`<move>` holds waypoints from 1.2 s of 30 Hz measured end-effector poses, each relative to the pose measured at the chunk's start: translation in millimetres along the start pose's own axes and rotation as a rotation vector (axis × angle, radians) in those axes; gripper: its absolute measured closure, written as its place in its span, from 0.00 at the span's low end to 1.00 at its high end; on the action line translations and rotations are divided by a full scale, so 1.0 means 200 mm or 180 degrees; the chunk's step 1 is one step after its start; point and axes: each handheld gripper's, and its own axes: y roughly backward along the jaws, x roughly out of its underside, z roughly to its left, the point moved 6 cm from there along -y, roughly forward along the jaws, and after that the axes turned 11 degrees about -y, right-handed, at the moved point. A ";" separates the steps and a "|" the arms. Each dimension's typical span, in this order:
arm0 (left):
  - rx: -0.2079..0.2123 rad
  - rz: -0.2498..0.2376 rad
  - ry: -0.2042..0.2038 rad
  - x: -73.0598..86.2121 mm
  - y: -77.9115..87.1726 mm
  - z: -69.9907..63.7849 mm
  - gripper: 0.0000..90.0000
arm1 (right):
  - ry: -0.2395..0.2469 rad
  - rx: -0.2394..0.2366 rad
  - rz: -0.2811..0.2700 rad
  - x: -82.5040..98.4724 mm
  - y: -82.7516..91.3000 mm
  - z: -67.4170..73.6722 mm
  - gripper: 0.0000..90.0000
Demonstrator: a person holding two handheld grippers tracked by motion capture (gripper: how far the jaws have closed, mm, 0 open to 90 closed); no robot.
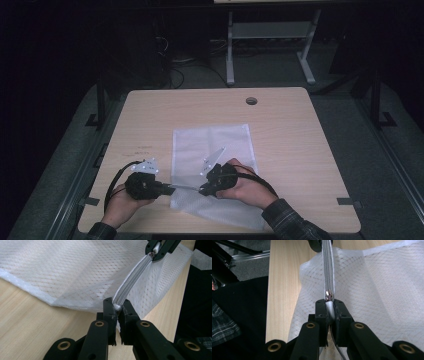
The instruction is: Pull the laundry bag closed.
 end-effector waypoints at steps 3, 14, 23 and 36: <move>-0.0003 0.0008 -0.0005 0.00 0.00 0.00 0.94 | -0.0009 0.0003 0.0004 0.01 0.00 0.00 0.93; 0.0000 0.0021 0.0027 0.00 0.00 0.00 0.94 | -0.0031 0.0006 0.0010 0.01 0.00 0.00 0.94; 0.0033 0.0045 0.0052 0.00 -0.01 0.00 0.95 | -0.0036 -0.0020 -0.0008 0.02 0.01 0.00 0.95; 0.0188 0.0057 0.0077 0.01 -0.02 -0.01 0.94 | 0.0104 0.0131 0.0002 0.04 0.01 0.01 0.85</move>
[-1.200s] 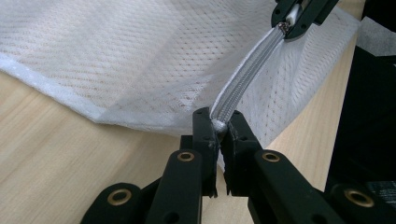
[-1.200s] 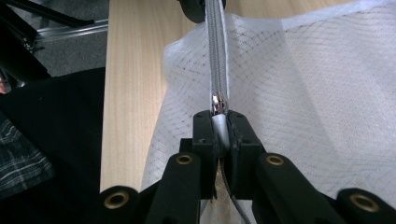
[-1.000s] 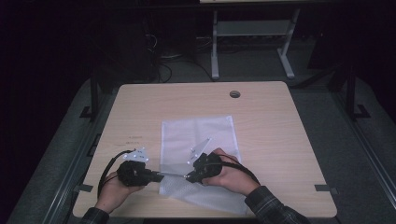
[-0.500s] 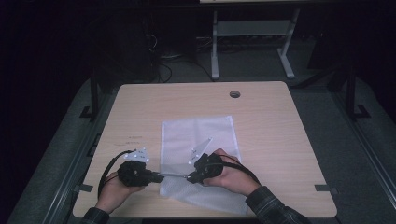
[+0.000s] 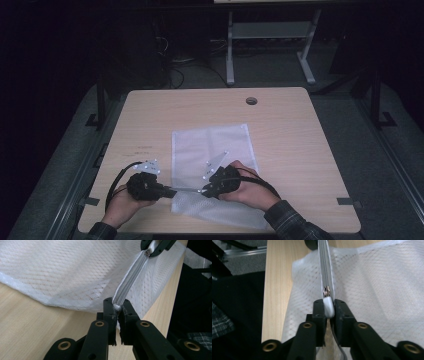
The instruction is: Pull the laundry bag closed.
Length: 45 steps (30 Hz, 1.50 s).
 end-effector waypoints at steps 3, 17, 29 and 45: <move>-0.0009 -0.0018 0.0022 0.00 0.01 0.00 0.94 | 0.0055 0.0055 -0.0092 -0.01 0.02 0.00 0.81; -0.0027 -0.0058 0.0050 -0.01 0.01 0.01 0.94 | 0.0147 0.0119 -0.0022 -0.03 0.00 0.03 0.90; -0.0041 -0.0053 0.0100 0.01 0.03 0.02 0.94 | 0.0031 0.0054 0.0030 0.00 0.02 0.02 0.91; -0.0090 -0.0046 0.0186 0.03 0.05 0.04 0.94 | -0.0066 0.0040 -0.0014 0.07 0.07 -0.01 0.91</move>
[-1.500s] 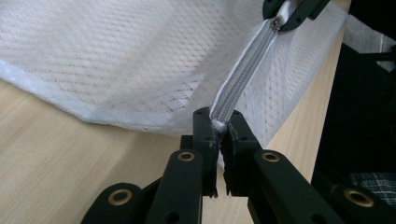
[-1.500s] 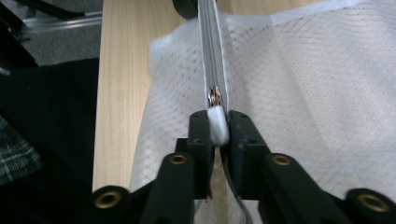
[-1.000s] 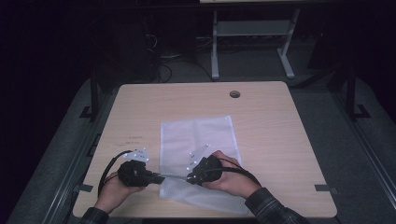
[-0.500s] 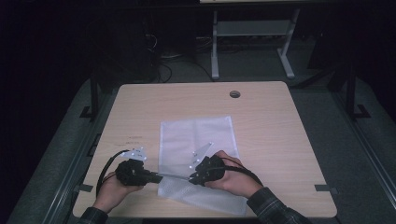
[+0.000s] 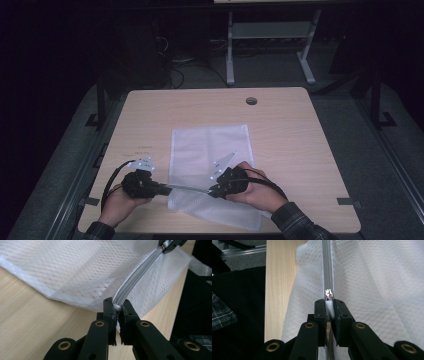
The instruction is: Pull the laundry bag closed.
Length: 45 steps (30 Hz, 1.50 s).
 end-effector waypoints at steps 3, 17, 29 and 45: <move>0.0016 0.0018 -0.0016 0.00 -0.01 -0.01 0.94 | -0.0021 -0.0001 0.0007 0.01 0.01 0.00 0.91; 0.0000 0.0030 0.0007 0.01 0.00 0.00 0.94 | -0.0067 0.0012 0.0014 0.04 0.02 -0.02 0.91; 0.0006 0.0059 0.0030 0.02 -0.01 0.01 0.94 | -0.0071 0.0025 0.0031 0.06 0.03 -0.03 0.91; -0.0003 0.0049 0.0008 0.01 0.00 0.00 0.94 | 0.0004 0.0190 0.0017 0.08 0.04 -0.04 0.83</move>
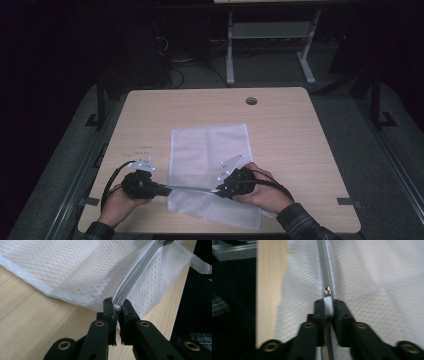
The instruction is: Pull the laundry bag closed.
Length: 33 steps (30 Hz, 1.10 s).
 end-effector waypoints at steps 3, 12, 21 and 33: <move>-0.0005 -0.0014 0.0011 0.00 0.00 0.00 0.94 | 0.0060 0.0093 -0.0075 -0.01 0.01 0.00 0.80; 0.0010 -0.0023 -0.0003 -0.01 0.00 -0.01 0.94 | 0.0196 0.0096 0.0041 -0.03 -0.04 0.04 0.89; 0.0050 -0.0002 0.0022 0.00 0.00 -0.01 0.94 | 0.0105 0.0032 0.0072 -0.01 -0.04 0.03 0.91; 0.0038 0.0003 0.0068 0.01 0.01 0.00 0.94 | 0.0041 -0.0014 0.0058 0.01 -0.01 0.02 0.92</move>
